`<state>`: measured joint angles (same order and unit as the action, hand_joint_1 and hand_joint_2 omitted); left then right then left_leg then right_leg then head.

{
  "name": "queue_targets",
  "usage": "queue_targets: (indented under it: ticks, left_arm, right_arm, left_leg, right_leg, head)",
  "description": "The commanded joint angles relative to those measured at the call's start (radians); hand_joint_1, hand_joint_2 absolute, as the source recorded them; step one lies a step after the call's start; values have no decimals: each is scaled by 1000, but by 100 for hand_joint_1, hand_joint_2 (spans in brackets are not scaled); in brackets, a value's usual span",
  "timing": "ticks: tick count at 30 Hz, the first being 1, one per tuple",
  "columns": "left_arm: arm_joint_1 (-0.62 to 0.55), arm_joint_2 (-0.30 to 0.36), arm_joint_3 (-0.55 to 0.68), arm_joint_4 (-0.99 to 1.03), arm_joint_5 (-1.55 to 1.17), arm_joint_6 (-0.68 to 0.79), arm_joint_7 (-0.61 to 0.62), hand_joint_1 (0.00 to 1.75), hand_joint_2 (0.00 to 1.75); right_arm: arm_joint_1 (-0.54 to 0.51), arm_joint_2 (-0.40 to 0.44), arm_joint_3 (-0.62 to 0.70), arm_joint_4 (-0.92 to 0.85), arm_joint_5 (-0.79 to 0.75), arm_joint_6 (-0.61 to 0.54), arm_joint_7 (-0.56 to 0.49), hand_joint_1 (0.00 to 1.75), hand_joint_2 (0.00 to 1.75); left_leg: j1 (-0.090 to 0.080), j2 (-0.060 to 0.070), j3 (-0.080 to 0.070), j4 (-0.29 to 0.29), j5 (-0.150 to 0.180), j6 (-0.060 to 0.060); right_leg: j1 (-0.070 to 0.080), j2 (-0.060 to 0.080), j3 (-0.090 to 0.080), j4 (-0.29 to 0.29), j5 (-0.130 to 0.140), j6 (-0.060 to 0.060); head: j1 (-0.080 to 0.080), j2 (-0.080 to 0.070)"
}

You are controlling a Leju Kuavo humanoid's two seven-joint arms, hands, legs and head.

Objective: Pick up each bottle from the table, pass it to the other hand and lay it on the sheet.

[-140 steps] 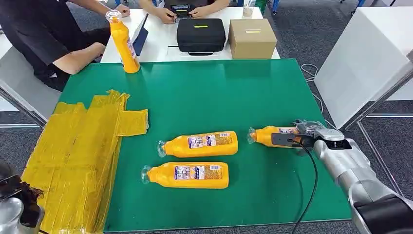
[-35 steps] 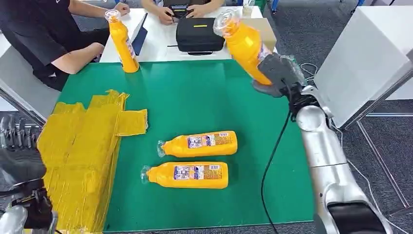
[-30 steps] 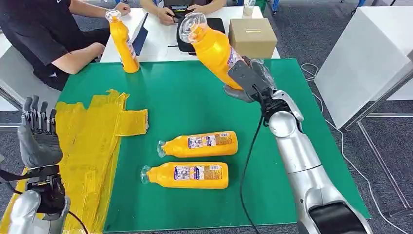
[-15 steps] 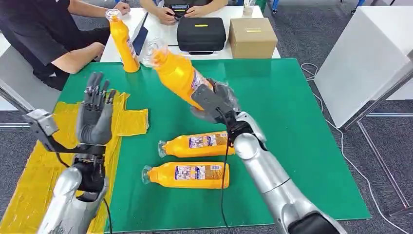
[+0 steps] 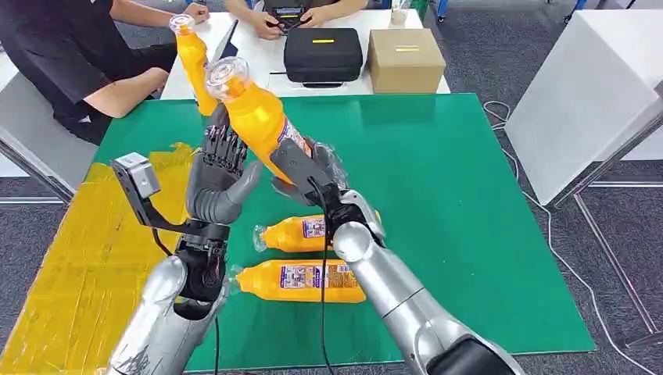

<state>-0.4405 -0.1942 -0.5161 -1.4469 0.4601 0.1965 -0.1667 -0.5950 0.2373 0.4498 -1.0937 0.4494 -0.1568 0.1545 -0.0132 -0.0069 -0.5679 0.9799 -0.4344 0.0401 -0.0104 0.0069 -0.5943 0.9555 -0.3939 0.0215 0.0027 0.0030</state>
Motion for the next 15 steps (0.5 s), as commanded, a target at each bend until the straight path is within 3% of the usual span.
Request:
queue_targets:
  ticks: [1,15]
  left_arm:
    - [-58,3,-75,60,-6,32,4,0,175]
    - [-44,14,-41,20,2,42,7,0,175]
  right_arm:
    - [-102,34,59,140,3,19,15,175,175]
    - [-121,41,54,161,-35,40,4,175,175]
  left_leg:
    - [1,1,2,1,-1,-2]
    - [1,1,2,0,-1,-2]
  right_leg:
    - [1,0,2,0,-1,-1]
    - [1,0,2,0,-1,-1]
  head:
    - [0,0]
    - [0,0]
